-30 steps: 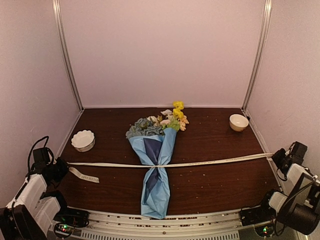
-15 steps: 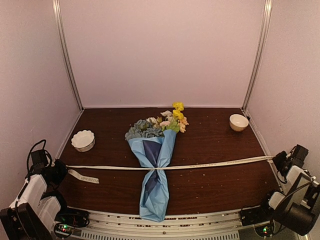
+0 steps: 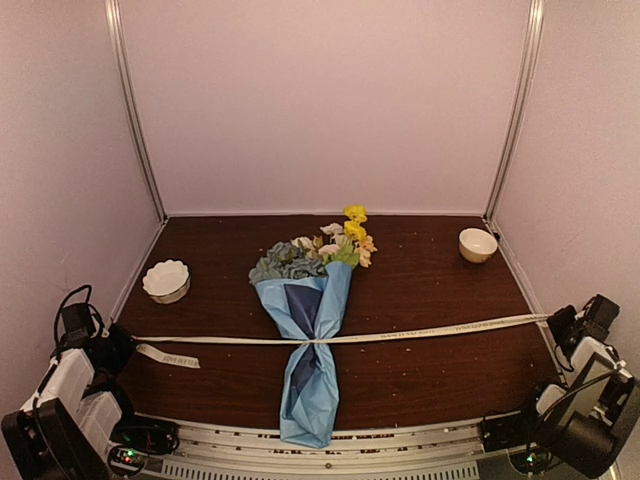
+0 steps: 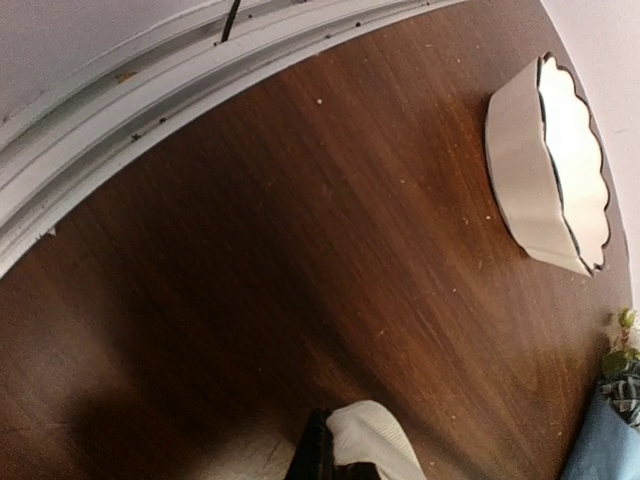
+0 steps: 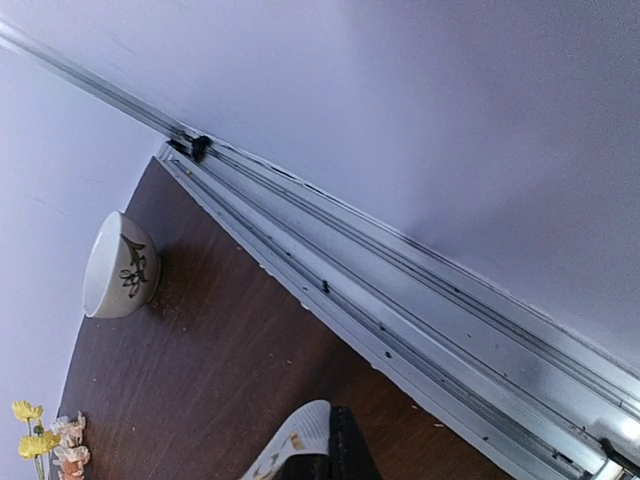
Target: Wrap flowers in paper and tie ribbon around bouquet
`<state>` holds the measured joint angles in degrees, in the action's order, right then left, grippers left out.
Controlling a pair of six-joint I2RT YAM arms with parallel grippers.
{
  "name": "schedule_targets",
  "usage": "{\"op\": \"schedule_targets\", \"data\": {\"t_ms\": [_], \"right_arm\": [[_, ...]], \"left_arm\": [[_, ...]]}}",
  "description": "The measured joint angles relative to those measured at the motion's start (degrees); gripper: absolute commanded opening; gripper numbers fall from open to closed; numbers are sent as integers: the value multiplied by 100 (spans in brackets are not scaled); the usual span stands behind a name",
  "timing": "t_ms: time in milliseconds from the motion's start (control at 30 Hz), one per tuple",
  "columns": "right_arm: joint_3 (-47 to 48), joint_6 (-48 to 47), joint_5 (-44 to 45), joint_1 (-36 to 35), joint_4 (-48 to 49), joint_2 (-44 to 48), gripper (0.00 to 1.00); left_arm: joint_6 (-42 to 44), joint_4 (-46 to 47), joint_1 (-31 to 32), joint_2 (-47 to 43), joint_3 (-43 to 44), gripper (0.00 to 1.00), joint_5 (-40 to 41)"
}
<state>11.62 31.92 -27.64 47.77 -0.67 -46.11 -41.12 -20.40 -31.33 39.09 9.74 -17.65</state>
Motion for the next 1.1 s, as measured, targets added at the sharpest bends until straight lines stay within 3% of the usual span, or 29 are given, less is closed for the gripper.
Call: {"op": "schedule_targets", "data": {"t_ms": [100, 267, 367, 533, 633, 900, 1033, 1100], "right_arm": [[61, -96, 533, -713, 210, 439, 0], [636, -619, 1305, -2594, 721, 1016, 0], [1091, -911, 1394, -3685, 870, 953, 0], [1954, -1458, 1086, -5302, 1045, 490, 0], [2315, -1755, 605, -6024, 1071, 398, 0], [3661, -2518, -911, -7385, 522, 170, 1], [3891, -2881, -1217, -7412, -87, 186, 22], [3884, -2929, -1073, -7412, -457, 151, 42]], "left_arm": [[101, 61, 717, -39, 68, 0, 612], [157, 216, 3296, -713, 658, 0, 2190], [326, 391, 4529, -590, 1316, 0, 2924], [1519, 800, 6660, 450, 2490, 0, 3764], [2487, 1058, 7750, 861, 2962, 0, 3825], [3545, 1314, 7976, 1082, 3394, 0, 3858], [3825, 1296, 7976, 850, 3407, 0, 3823], [3950, 1270, 7976, 752, 3477, 0, 3679]]}}
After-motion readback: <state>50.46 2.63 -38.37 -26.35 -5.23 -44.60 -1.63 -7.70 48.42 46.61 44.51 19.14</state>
